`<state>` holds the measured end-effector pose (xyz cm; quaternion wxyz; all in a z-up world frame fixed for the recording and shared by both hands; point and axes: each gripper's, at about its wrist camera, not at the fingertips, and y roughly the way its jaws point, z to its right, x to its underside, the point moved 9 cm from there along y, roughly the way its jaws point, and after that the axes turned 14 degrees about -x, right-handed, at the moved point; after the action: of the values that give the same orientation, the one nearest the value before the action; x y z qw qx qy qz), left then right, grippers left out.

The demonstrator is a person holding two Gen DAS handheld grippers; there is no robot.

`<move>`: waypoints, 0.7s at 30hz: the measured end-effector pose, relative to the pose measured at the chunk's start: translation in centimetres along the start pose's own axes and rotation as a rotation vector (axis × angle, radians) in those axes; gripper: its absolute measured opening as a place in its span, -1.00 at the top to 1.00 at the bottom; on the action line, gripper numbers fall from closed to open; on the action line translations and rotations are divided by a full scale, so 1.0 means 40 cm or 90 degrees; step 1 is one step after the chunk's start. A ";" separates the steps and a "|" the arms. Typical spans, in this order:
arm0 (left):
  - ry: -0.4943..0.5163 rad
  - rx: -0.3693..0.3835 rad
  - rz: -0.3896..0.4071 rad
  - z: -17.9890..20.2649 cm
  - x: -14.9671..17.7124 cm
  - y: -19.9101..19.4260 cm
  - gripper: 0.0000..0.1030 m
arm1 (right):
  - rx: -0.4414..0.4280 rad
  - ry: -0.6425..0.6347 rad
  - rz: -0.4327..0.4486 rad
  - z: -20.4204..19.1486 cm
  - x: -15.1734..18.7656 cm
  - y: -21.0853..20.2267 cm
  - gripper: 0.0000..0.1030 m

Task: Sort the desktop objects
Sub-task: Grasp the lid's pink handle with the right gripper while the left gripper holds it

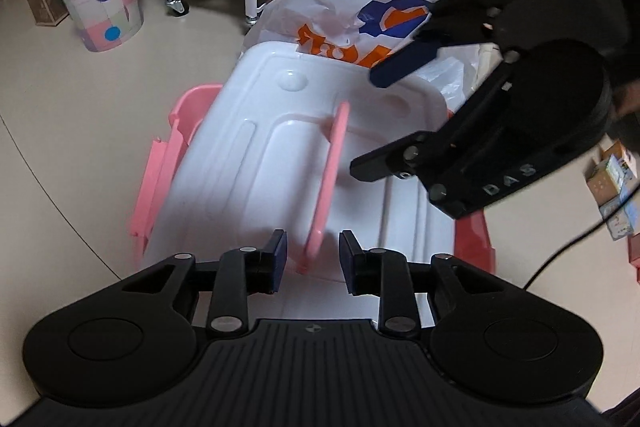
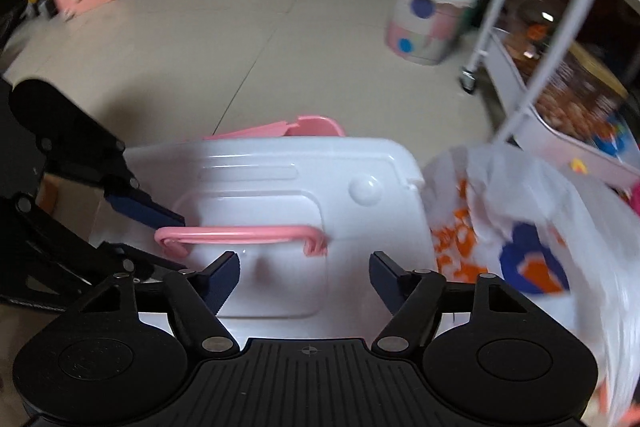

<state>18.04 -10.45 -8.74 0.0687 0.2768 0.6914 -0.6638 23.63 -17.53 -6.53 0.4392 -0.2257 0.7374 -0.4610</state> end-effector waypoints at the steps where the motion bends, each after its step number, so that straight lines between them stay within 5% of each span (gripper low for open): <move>1: 0.005 0.000 -0.001 0.000 0.001 0.006 0.43 | -0.005 -0.019 -0.012 -0.001 -0.005 0.009 -0.17; 7: 0.017 0.018 -0.001 -0.008 -0.007 0.027 0.62 | -0.022 -0.101 -0.078 -0.009 -0.023 0.067 0.25; 14: 0.008 0.016 -0.010 -0.028 -0.026 0.043 0.67 | -0.026 -0.066 -0.070 0.006 -0.023 0.068 0.72; 21: -0.005 -0.003 -0.014 -0.071 -0.042 0.066 0.67 | -0.042 -0.031 -0.075 -0.001 0.004 0.045 0.80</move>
<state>21.48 -8.32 -9.98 0.0645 0.2662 0.6959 -0.6639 23.65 -16.79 -8.19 0.4215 -0.2945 0.7267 -0.4555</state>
